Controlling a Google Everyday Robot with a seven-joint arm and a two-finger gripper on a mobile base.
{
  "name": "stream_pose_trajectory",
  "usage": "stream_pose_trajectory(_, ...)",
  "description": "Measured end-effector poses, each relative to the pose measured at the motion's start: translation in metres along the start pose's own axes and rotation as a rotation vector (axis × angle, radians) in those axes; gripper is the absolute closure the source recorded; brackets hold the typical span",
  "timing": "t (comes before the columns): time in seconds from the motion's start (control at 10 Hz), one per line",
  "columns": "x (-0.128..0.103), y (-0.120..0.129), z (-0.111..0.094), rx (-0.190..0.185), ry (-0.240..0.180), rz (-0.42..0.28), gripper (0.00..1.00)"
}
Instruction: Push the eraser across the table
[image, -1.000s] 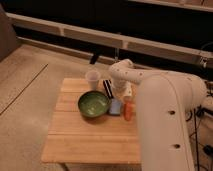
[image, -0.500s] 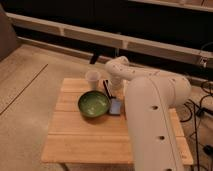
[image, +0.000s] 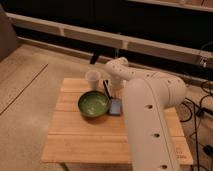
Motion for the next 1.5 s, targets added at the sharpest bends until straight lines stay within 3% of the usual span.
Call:
stream_pose_trajectory(0.2, -0.011, -0.002, -0.003, 0.000, -0.009, -0.032, 1.00)
stream_pose_trajectory(0.4, -0.031, 0.000, -0.006, -0.045, -0.035, -0.078, 1.00)
stream_pose_trajectory(0.6, -0.044, 0.001, -0.005, -0.068, -0.030, -0.136, 1.00)
stream_pose_trajectory(0.7, -0.052, -0.003, -0.004, -0.060, -0.026, -0.172, 1.00)
stream_pose_trajectory(0.9, -0.066, -0.018, -0.009, -0.008, -0.025, -0.219, 1.00)
stream_pose_trajectory(1.2, -0.088, -0.027, -0.037, 0.073, -0.047, -0.269, 1.00)
stream_pose_trajectory(1.5, -0.091, -0.026, -0.042, 0.084, -0.051, -0.274, 1.00)
